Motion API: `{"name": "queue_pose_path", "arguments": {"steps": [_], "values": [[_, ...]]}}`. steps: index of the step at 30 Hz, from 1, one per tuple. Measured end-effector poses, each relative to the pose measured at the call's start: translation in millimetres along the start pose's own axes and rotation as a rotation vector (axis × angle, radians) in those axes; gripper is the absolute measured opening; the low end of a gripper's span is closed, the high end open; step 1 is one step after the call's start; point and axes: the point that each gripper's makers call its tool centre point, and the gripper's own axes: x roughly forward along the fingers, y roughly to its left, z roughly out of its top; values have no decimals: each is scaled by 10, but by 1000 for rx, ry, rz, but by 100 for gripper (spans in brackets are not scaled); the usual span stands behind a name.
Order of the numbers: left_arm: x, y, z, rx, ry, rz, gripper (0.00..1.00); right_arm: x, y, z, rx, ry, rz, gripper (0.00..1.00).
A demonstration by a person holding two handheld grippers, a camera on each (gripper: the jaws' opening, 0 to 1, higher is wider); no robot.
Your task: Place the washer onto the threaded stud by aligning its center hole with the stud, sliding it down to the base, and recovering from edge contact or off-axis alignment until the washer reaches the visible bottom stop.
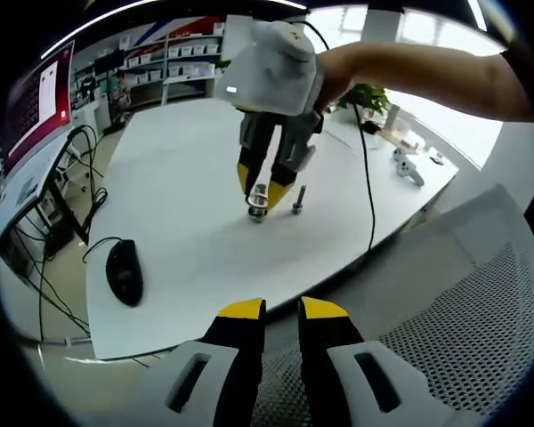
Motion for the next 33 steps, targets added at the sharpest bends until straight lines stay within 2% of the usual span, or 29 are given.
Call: {"name": "queue_pose_path", "arguments": {"steps": [11, 20, 27, 33], "values": [[2, 5, 1, -1, 0, 0, 12, -87, -129, -203, -14, 52, -39, 23], [2, 5, 0, -2, 0, 0, 12, -43, -182, -312, -32, 97, -61, 23], [2, 6, 0, -2, 0, 1, 12, 40, -235, -313, 19, 67, -48, 23], [3, 5, 0, -1, 0, 0, 12, 75, -277, -382, -8, 114, -63, 23]]}}
